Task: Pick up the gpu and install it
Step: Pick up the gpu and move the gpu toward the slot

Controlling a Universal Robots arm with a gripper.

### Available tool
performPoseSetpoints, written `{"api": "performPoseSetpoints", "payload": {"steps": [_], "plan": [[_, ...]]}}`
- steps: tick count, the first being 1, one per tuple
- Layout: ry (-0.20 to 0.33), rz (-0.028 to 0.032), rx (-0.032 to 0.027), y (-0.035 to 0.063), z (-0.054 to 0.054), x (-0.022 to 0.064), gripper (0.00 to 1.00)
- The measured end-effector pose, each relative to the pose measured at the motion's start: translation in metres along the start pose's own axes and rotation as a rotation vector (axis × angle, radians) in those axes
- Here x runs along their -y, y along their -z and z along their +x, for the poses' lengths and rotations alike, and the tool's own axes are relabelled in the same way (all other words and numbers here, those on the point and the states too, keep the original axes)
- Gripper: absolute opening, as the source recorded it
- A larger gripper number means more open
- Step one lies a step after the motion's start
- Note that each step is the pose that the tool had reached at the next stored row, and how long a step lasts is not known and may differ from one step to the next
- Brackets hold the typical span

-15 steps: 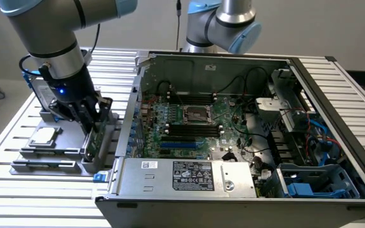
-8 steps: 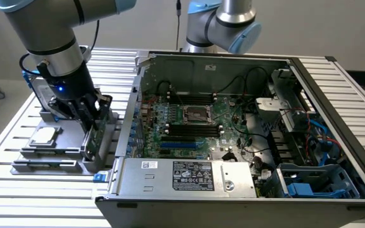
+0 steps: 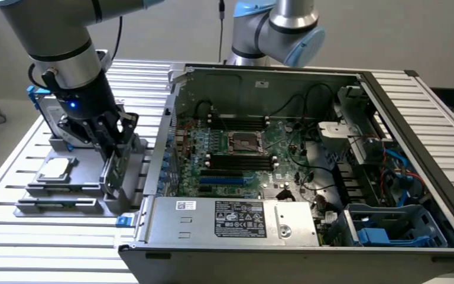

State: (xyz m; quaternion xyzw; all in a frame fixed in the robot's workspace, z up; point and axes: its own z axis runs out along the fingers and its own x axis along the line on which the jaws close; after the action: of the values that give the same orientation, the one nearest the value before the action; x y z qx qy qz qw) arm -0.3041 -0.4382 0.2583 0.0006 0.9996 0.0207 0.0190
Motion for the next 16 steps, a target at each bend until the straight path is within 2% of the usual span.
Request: {"api": "performPoseSetpoints", "payload": {"steps": [8,16], "plan": [[-0.001,-0.0118,0.0001,0.0165,-0.001,-0.0007,0.26],[-0.001,-0.0180,0.0001,0.0465,-0.002,-0.0019,0.26]]}}
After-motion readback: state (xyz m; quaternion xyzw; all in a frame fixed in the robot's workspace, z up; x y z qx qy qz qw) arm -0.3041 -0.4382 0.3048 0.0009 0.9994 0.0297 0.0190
